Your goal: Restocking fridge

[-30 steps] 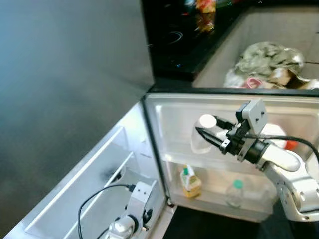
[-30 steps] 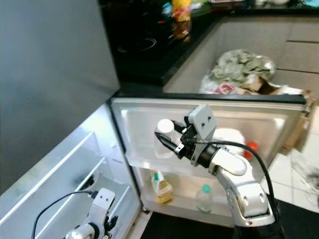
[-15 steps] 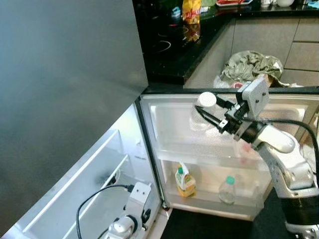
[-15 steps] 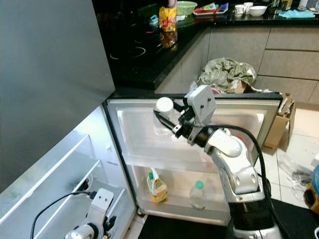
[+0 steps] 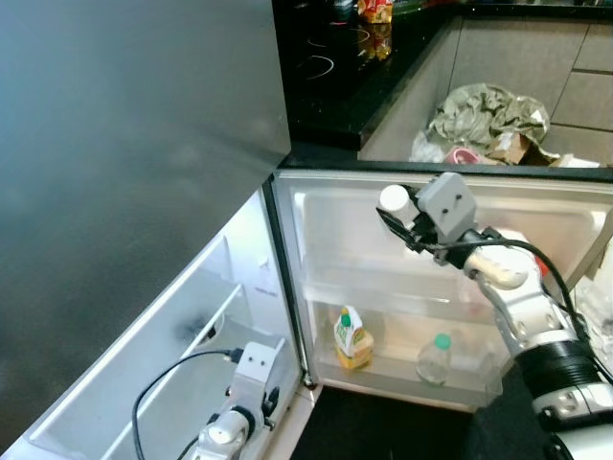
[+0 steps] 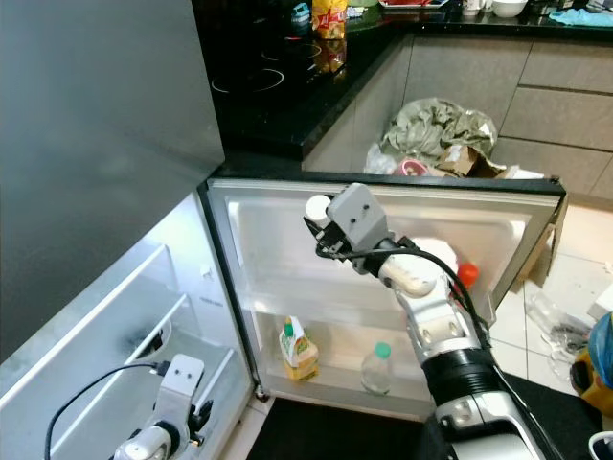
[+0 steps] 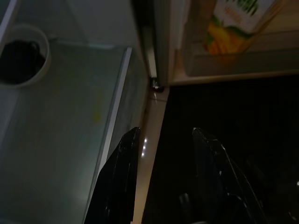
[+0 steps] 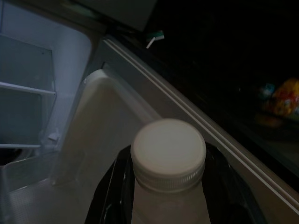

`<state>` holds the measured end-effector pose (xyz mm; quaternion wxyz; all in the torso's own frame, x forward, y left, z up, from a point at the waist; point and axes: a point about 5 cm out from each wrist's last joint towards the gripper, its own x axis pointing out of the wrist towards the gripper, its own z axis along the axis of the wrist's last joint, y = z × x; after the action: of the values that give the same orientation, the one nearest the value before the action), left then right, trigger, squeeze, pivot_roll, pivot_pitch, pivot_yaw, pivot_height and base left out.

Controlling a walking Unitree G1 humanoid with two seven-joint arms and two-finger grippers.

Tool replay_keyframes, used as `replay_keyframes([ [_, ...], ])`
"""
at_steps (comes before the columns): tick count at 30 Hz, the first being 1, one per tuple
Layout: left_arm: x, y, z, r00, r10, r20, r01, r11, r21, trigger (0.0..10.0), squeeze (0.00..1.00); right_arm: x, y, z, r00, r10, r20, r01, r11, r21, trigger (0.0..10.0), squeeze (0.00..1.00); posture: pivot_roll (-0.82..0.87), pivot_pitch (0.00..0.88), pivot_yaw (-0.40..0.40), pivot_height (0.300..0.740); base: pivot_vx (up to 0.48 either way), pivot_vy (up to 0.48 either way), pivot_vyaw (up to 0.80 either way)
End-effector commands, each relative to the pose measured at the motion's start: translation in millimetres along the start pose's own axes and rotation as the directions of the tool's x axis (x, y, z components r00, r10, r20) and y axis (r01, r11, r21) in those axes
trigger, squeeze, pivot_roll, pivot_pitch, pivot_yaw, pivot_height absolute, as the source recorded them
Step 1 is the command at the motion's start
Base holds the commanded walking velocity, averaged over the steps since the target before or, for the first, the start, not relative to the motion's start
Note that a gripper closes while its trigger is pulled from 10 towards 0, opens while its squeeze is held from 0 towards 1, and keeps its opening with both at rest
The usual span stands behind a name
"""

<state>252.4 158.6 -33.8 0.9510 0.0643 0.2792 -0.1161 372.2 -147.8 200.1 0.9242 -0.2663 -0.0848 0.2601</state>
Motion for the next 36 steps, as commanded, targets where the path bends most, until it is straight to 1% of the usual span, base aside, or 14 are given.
replay_keyframes([
  [1, -4.9, 11.7, -3.7, 0.999, 0.043, 0.009, -0.043, 0.999, -0.007, 10.0, 0.0, 7.1, -1.2, 11.5, 0.998, -0.023, 0.059, 0.026, 0.998, -0.057, 10.0, 0.0, -0.05, 0.154, 0.019, 0.726, 0.0, 0.0, 0.0],
  [5, -6.9, 14.0, -4.6, 0.998, 0.057, 0.021, -0.056, 0.998, -0.022, 10.0, 0.0, 10.7, 1.6, 10.7, 0.998, -0.007, 0.064, 0.013, 0.995, -0.103, 10.0, 0.0, -0.04, 0.156, 0.005, 0.726, 0.0, 0.0, 0.0],
  [10, -10.3, 16.4, -8.2, 0.997, 0.073, 0.027, -0.072, 0.997, -0.023, 10.0, 0.0, 14.6, 7.7, 7.1, 0.998, 0.016, 0.068, -0.002, 0.98, -0.197, 10.0, 0.0, -0.03, 0.148, -0.003, 0.726, 0.0, 0.0, 0.0],
  [12, -11.4, 16.6, -9.3, 0.997, 0.077, 0.03, -0.076, 0.997, -0.025, 10.0, 0.0, 14.0, 8.5, 1.8, 0.997, -0.021, 0.07, 0.037, 0.969, -0.243, 10.0, 0.0, -0.03, 0.142, 0.001, 0.726, 0.0, 0.0, 0.0],
  [13, -11.4, 16.6, -9.3, 0.997, 0.077, 0.03, -0.076, 0.997, -0.025, 10.0, 0.0, 14.0, 8.5, 1.8, 0.997, -0.021, 0.07, 0.037, 0.969, -0.243, 10.0, 0.0, -0.03, 0.142, 0.001, 0.726, 0.0, 0.0, 0.0],
  [16, -10.8, 15.4, -7.9, 0.996, 0.078, 0.036, -0.077, 0.997, -0.026, 10.0, 0.0, 8.6, 4.5, -5.7, 0.992, -0.106, 0.075, 0.121, 0.962, -0.245, 10.0, 0.0, -0.04, 0.135, 0.007, 0.726, 0.0, 0.0, 0.0],
  [20, -9.3, 14.3, -5.5, 0.997, 0.074, 0.037, -0.074, 0.997, -0.024, 10.0, 0.0, 3.6, 3.8, -13.8, 0.986, -0.154, 0.07, 0.167, 0.953, -0.251, 10.0, 0.0, -0.05, 0.128, 0.014, 0.726, 0.0, 0.0, 0.0],
  [21, -9.3, 14.3, -5.5, 0.997, 0.074, 0.037, -0.074, 0.997, -0.024, 10.0, 0.0, 3.6, 3.8, -13.8, 0.986, -0.154, 0.07, 0.167, 0.953, -0.251, 10.0, 0.0, -0.05, 0.128, 0.014, 0.726, 0.0, 0.0, 0.0],
  [25, -6.4, 13.1, -1.7, 0.997, 0.067, 0.035, -0.067, 0.998, -0.019, 10.0, 0.0, -4.6, 8.3, -30.4, 0.986, -0.164, 0.022, 0.163, 0.943, -0.291, 10.0, 0.0, -0.05, 0.121, 0.019, 0.726, 0.0, 0.0, 0.0],
  [27, -5.9, 12.8, -0.5, 0.997, 0.066, 0.039, -0.065, 0.998, -0.019, 10.0, 0.0, -7.1, 8.3, -34.1, 0.986, -0.169, 0.012, 0.165, 0.942, -0.293, 10.0, 0.0, -0.05, 0.121, 0.019, 0.726, 0.0, 0.0, 0.0],
  [28, -5.3, 12.6, 0.8, 0.997, 0.064, 0.042, -0.063, 0.998, -0.018, 10.0, 0.0, -12.2, 3.9, -41.6, 0.978, -0.207, -0.015, 0.194, 0.937, -0.29, 10.0, 0.0, -0.05, 0.121, 0.019, 0.726, 0.0, 0.0, 0.0],
  [30, -5.3, 12.6, 1.0, 0.997, 0.064, 0.043, -0.063, 0.998, -0.018, 10.0, 0.0, -13.5, 2.6, -43.3, 0.976, -0.218, -0.022, 0.203, 0.936, -0.289, 10.0, 0.0, -0.05, 0.121, 0.019, 0.726, 0.0, 0.0, 0.0],
  [34, -5.0, 11.8, 0.5, 0.997, 0.063, 0.039, -0.062, 0.998, -0.021, 10.0, 0.0, -25.0, -14.5, -57.4, 0.938, -0.334, -0.095, 0.315, 0.933, -0.174, 10.0, 0.0, -0.07, 0.109, 0.029, 0.726, 0.0, 0.0, 0.0],
  [36, -5.0, 11.8, 0.5, 0.997, 0.063, 0.039, -0.062, 0.998, -0.021, 10.0, 0.0, -25.0, -14.5, -57.4, 0.938, -0.334, -0.095, 0.315, 0.933, -0.174, 10.0, 0.0, -0.07, 0.109, 0.029, 0.726, 0.0, 0.0, 0.0],
])
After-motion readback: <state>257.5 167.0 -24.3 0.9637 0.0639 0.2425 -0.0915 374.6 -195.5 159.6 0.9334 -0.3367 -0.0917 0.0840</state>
